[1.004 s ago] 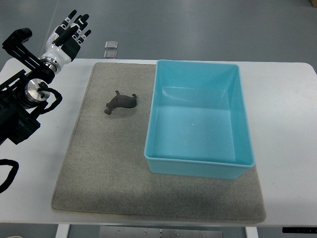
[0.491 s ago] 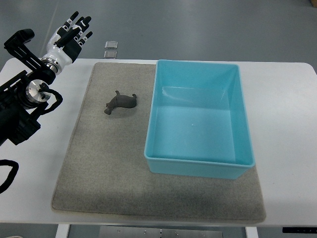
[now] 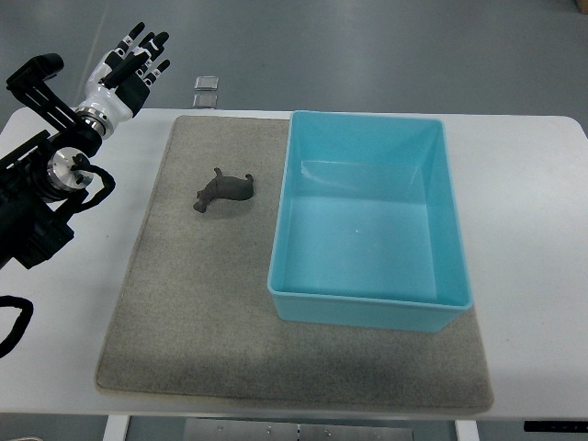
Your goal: Place brown hippo in blue box with left hand
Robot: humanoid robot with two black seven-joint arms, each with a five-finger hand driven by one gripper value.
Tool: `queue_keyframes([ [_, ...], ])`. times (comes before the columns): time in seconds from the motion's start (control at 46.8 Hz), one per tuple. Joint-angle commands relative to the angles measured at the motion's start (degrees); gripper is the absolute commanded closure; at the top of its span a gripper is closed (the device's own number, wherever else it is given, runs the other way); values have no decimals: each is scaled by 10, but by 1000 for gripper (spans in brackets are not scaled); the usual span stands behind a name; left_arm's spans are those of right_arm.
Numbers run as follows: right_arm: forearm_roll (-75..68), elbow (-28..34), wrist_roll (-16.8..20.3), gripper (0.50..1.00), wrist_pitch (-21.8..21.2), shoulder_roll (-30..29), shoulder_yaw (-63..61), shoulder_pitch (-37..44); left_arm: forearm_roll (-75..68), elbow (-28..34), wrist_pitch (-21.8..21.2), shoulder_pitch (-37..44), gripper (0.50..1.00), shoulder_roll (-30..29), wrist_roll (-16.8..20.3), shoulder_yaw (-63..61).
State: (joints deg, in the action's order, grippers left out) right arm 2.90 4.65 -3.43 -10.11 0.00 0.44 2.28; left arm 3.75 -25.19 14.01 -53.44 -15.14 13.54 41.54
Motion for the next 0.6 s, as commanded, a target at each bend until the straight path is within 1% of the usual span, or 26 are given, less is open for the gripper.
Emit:
queue_keyframes([
  [0.0,0,0,0,564,0,0,0,0,1,0,-4,0,504,0,0,2],
  [0.278,0,0,0,564,0,0,0,0,-21,-4,-5,-6,506,-3,-2,-30],
  [0.363,0,0,0,564,0,0,0,0,-58,-6,-5,-10,506,-9,-2,-40],
  [0.577,0,0,0,564,0,0,0,0,-211,-16,-4,-10,506,-13,-2,-40],
])
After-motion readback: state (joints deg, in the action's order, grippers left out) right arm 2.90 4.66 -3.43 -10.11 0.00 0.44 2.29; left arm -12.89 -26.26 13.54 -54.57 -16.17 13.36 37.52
